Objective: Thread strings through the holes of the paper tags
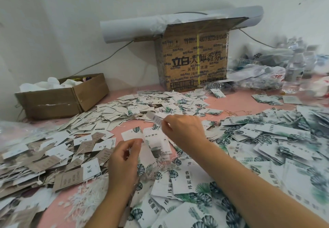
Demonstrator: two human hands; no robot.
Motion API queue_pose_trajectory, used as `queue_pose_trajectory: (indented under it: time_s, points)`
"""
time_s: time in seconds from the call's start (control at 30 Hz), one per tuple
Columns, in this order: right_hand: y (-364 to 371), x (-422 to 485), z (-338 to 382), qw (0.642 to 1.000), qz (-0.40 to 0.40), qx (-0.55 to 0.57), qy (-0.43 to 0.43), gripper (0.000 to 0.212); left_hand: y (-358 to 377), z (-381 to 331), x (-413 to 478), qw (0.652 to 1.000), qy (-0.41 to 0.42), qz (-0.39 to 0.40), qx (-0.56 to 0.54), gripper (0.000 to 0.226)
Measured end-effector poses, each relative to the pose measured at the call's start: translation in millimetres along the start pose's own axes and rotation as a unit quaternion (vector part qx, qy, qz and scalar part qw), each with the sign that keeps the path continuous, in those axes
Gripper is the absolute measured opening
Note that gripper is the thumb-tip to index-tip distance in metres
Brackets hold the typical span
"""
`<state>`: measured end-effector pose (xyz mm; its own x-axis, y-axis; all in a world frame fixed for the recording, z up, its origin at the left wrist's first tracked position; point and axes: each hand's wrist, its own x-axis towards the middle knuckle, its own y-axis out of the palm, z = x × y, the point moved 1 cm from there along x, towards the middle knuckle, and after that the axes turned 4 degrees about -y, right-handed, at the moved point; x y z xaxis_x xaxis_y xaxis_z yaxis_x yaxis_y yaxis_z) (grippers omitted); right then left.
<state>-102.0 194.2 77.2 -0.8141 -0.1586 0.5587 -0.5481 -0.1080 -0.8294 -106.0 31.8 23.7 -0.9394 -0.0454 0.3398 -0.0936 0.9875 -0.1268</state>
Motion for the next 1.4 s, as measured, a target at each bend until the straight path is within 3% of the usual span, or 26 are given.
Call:
queue_pose_trajectory:
  time_s: [0.13,0.27,0.3,0.4,0.57,0.7,0.9,1.03,1.2,1.4]
  points:
    - [-16,-1,31,0.986,-0.040,0.025,-0.158,0.032,6,-17,-6,0.999,0.025,-0.025,-0.023,0.042]
    - [-24,-9,53,0.979,-0.057,-0.042,-0.191,0.025,6,-25,-5,0.993,-0.028,-0.063,-0.099,0.071]
    - [-24,-10,55,0.978,-0.053,-0.057,-0.192,0.023,6,-25,-3,0.989,-0.046,-0.066,-0.123,0.071]
    - [-21,-12,57,0.978,-0.044,-0.037,-0.201,0.017,5,-24,2,0.981,-0.083,-0.076,-0.155,0.044]
    - [-24,-1,38,0.996,-0.014,0.083,0.000,0.042,6,-20,4,0.981,-0.091,-0.061,-0.161,0.035]
    - [-16,0,26,0.988,0.063,0.115,0.076,0.045,9,-21,2,0.983,-0.083,-0.049,-0.154,0.051]
    - [-15,4,18,0.961,0.093,0.241,0.099,0.036,6,-18,3,0.983,-0.075,-0.039,-0.165,0.049]
    - [-18,5,10,0.944,0.061,0.291,0.139,0.037,4,-18,5,0.988,-0.041,-0.046,-0.140,0.006]
    - [-19,5,3,0.936,0.079,0.310,0.148,0.036,2,-19,5,0.985,-0.038,-0.066,-0.157,0.039]
    - [-17,3,13,0.935,0.147,0.311,0.090,0.030,1,-19,8,0.983,-0.035,-0.088,-0.158,0.041]
